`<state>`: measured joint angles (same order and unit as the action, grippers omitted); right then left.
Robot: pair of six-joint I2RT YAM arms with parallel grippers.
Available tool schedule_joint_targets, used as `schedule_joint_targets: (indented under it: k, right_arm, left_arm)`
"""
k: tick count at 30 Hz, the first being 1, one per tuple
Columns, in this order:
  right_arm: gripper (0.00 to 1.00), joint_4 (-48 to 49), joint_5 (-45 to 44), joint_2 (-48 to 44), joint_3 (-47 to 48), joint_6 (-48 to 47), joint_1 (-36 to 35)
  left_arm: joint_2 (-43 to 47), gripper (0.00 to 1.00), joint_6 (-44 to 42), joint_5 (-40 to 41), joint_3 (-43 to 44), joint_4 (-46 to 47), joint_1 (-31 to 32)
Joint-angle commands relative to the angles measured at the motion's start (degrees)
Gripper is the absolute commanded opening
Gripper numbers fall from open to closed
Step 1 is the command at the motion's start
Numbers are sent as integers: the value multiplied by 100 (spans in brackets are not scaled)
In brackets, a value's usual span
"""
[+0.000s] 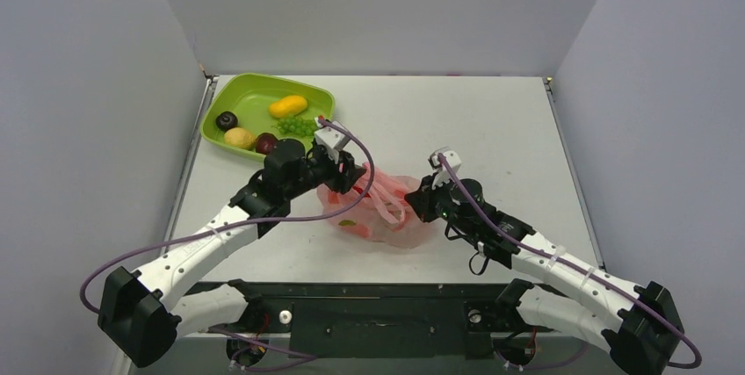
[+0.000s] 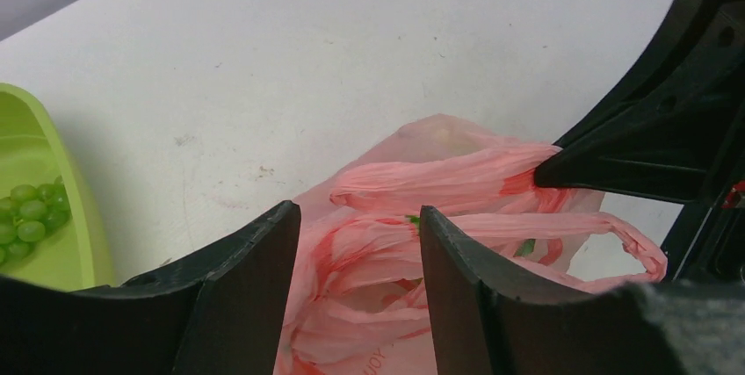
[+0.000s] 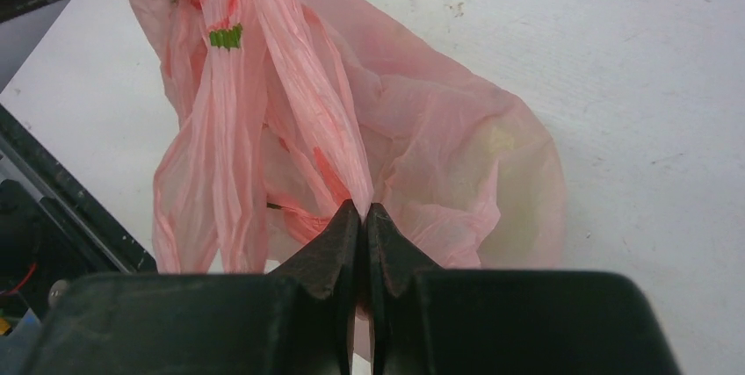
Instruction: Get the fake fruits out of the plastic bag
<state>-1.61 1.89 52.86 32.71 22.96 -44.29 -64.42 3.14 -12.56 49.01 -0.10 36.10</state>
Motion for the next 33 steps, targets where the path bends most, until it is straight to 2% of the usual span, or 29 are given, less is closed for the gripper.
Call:
schedule_joint_targets:
  k: [1,4,10,14,18,20,22,26,29,31,33]
  right_arm:
    - [0,387,423,22,256,-20,-47]
    - [0,401,381,13,225,9,-45]
    - [0,320,304,9,273,-17,-58]
    - [0,302,273,-63,264,-24,-56]
    - [0,264,219,-158,288,-13,-53]
    - [0,247,196,-175,307,-20,-54]
    - [0,241,149,-185,328,-34,-46]
    - [0,215,76,-159,385,-37,-50]
    - [0,187,90,-133,419,-39,-49]
    - [0,179,17,-143,420,-34,-53]
    - [0,178,-96,-194,417,-14,-45]
  left_arm:
    - [479,51,-634,417,-548,1149,335]
    - [619,51,-1021,178,-848,1290,578]
    - [238,50,-1539,-738,-515,449,764]
    - [-175,51,-1492,-587,-205,26,759]
    - [-502,54,-1408,-489,-118,292,805]
    - [-790,54,-1594,-377,302,-222,907]
    - [-1084,49,-1827,-207,798,-822,968]
    - [-1417,41,-2179,-177,1121,-1116,979]
    - [-1379,31,-2294,-17,862,-846,981]
    - [-1202,20,-2375,111,513,-493,998]
    - [-974,10,-2423,301,119,233,1036]
